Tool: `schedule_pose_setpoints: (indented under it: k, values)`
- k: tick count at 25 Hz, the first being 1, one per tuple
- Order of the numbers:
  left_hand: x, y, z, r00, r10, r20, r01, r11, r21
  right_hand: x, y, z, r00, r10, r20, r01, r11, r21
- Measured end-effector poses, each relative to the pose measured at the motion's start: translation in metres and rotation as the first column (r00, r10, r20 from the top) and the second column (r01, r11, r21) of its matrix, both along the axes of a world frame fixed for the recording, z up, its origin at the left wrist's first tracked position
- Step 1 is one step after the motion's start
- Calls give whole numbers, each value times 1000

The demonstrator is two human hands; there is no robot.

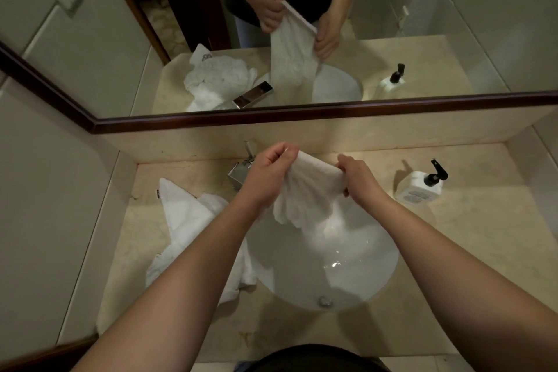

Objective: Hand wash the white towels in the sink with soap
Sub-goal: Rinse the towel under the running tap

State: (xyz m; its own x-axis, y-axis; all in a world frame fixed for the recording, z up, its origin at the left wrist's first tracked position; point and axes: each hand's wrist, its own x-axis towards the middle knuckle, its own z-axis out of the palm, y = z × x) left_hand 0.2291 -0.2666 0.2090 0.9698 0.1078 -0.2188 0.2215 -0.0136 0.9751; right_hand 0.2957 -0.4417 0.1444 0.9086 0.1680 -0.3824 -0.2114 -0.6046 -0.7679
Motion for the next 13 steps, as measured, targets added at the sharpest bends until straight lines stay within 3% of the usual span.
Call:
schedule_pose_setpoints:
  k: [3,6,10,13]
  values:
    - [-2,16,-13,994,13,-110,-9,999,42,-2,3,17,982,-189,-12,189,969,160]
    - [-2,27,-19,968,32,-247,-55,994,-89,-2,18,34,970,-242,20,218,905,364]
    - [0,32,-16,977,121,-174,-154,969,-192,1,36,55,967,-251,53,187,832,523]
    - [2,36,-14,977,175,-120,-195,963,-187,5,39,61,957,-285,54,203,790,579]
